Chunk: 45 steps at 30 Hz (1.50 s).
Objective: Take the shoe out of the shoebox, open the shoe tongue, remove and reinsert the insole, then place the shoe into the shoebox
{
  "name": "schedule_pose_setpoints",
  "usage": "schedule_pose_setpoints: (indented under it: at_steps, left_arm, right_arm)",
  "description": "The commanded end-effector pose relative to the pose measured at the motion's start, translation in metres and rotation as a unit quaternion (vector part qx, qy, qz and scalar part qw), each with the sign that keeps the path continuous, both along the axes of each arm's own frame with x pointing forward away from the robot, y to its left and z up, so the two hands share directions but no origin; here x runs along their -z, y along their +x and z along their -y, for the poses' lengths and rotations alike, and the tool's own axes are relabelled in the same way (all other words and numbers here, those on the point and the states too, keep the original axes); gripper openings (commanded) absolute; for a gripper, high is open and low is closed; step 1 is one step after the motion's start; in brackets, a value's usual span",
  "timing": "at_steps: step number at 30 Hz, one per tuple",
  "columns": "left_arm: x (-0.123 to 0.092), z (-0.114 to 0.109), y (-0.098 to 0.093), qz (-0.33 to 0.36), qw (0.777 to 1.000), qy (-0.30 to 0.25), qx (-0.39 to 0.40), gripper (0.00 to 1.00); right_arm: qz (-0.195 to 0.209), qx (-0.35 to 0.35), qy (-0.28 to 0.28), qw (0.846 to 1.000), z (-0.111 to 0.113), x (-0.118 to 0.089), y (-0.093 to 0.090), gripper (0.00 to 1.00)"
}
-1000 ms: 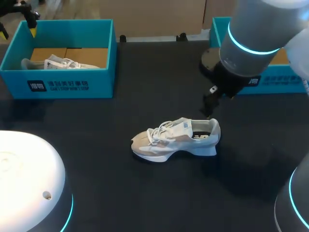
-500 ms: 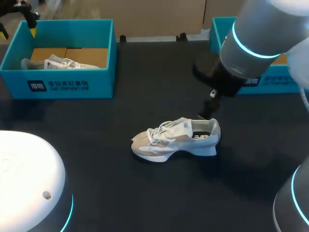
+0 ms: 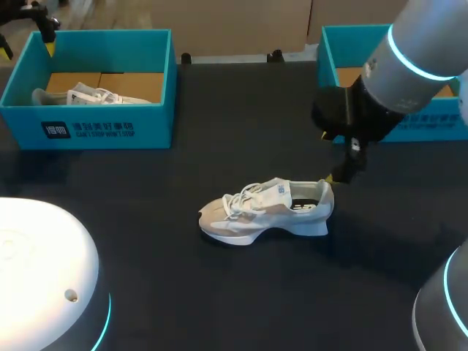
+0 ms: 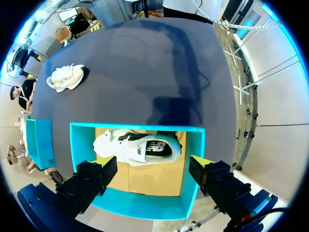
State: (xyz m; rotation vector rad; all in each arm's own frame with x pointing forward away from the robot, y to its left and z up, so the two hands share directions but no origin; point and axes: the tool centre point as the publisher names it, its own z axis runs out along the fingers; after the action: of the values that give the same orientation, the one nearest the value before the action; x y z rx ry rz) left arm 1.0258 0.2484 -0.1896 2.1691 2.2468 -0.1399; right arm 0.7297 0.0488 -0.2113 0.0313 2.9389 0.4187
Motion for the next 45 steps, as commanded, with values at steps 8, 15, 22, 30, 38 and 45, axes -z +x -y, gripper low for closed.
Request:
schedule_pose_setpoints:
  at_steps: [8,15,22,30,38,45]
  left_arm:
    - [0.000,0.000,0.000,0.000,1.000,0.002,0.001,1.00]
    - [0.000,0.000,0.000,0.000,1.000,0.002,0.001,1.00]
    - [0.000,0.000,0.000,0.000,1.000,0.002,0.001,1.00]
    - [0.000,0.000,0.000,0.000,1.000,0.002,0.001,1.00]
    - [0.000,0.000,0.000,0.000,1.000,0.002,0.001,1.00]
    - [0.000,0.000,0.000,0.000,1.000,0.002,0.001,1.00]
  right_arm:
    - [0.027,-0.100,0.010,0.995,0.016,0.007,-0.003,1.00]
    - [0.027,-0.100,0.010,0.995,0.016,0.007,-0.003,1.00]
    - [0.027,-0.100,0.010,0.995,0.016,0.007,-0.003,1.00]
    - [-0.012,-0.120,0.069,0.990,0.039,0.021,0.006,1.00]
    - [-0.010,-0.074,0.133,0.988,0.065,0.033,0.018,1.00]
    - [-0.017,-0.058,0.171,0.983,0.084,0.042,0.023,1.00]
